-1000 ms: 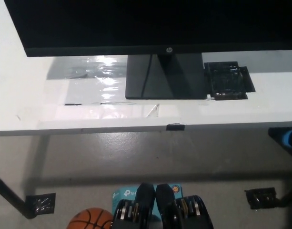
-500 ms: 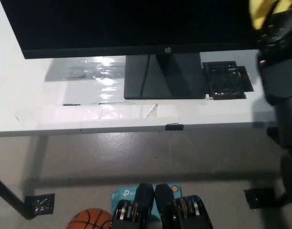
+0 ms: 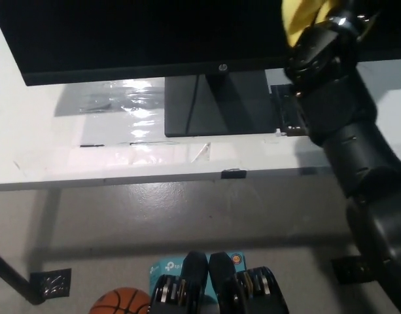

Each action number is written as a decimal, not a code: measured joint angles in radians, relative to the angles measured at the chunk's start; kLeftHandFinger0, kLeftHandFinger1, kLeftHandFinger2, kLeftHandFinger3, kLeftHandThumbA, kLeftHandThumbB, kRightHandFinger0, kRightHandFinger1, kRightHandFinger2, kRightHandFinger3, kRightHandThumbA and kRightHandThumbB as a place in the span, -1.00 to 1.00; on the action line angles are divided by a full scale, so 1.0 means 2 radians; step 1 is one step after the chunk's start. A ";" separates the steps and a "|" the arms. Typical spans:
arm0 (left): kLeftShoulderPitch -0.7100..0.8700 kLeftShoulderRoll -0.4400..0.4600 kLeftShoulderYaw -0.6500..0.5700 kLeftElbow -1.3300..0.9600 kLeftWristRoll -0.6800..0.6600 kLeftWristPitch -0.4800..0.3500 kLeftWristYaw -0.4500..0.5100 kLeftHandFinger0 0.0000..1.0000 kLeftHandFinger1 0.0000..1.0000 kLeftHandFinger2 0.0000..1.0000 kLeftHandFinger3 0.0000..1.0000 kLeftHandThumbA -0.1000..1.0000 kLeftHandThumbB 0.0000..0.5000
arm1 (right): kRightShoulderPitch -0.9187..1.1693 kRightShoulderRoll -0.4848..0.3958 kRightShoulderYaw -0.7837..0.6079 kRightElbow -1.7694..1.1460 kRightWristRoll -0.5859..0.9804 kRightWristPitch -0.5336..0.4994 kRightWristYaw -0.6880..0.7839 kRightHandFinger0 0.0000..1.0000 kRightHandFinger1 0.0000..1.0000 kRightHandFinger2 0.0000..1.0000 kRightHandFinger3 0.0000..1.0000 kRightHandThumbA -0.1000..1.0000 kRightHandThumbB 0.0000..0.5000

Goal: The robot uses its right hand to pick up the cloth kept in the middle of the desk and use it to wipe the monitor in the middle of the desk by swiping its screen twice

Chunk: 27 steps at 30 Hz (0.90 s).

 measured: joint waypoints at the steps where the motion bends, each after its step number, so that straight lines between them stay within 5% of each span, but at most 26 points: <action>1: 0.000 0.000 0.000 0.001 0.000 0.000 0.000 0.47 0.41 0.58 1.00 -0.57 -0.45 | -0.001 0.005 0.001 0.005 0.001 -0.003 -0.003 -1.00 -1.00 -0.43 -0.50 -1.00 -0.50; 3: 0.000 0.000 -0.001 0.001 0.000 0.000 0.000 0.47 0.41 0.59 1.00 -0.58 -0.45 | -0.002 0.015 0.003 0.015 0.002 -0.010 -0.007 -1.00 -1.00 -0.41 -0.36 -1.00 -0.54; 12: -0.001 0.000 -0.004 0.000 0.000 -0.001 0.000 0.49 0.44 0.67 1.00 -0.58 -0.52 | -0.004 0.075 0.023 0.073 0.006 -0.049 -0.019 -1.00 -1.00 -0.57 -0.40 -1.00 -0.46; 16: -0.007 0.000 -0.008 0.001 0.002 -0.002 0.000 0.53 0.47 0.73 1.00 -0.62 -0.59 | -0.005 0.104 0.033 0.094 0.010 -0.060 -0.019 -1.00 -1.00 -0.67 -0.68 -1.00 -0.44; 21: -0.012 0.000 -0.016 0.001 0.005 -0.002 0.000 0.53 0.49 0.73 1.00 -0.58 -0.58 | -0.013 0.134 0.047 0.114 0.012 -0.072 -0.019 -1.00 -1.00 -0.54 -0.49 -1.00 -0.34; 23: -0.015 0.000 -0.020 0.002 0.007 -0.003 0.000 0.51 0.47 0.71 1.00 -0.56 -0.57 | -0.018 0.143 0.055 0.120 0.012 -0.076 -0.017 -1.00 -1.00 -0.49 -0.41 -1.00 -0.06; 27: -0.017 0.000 -0.023 0.006 0.008 -0.009 0.000 0.46 0.43 0.65 1.00 -0.57 -0.60 | -0.028 0.147 0.065 0.127 0.013 -0.081 -0.014 -1.00 -1.00 -0.51 -0.38 -1.00 -0.07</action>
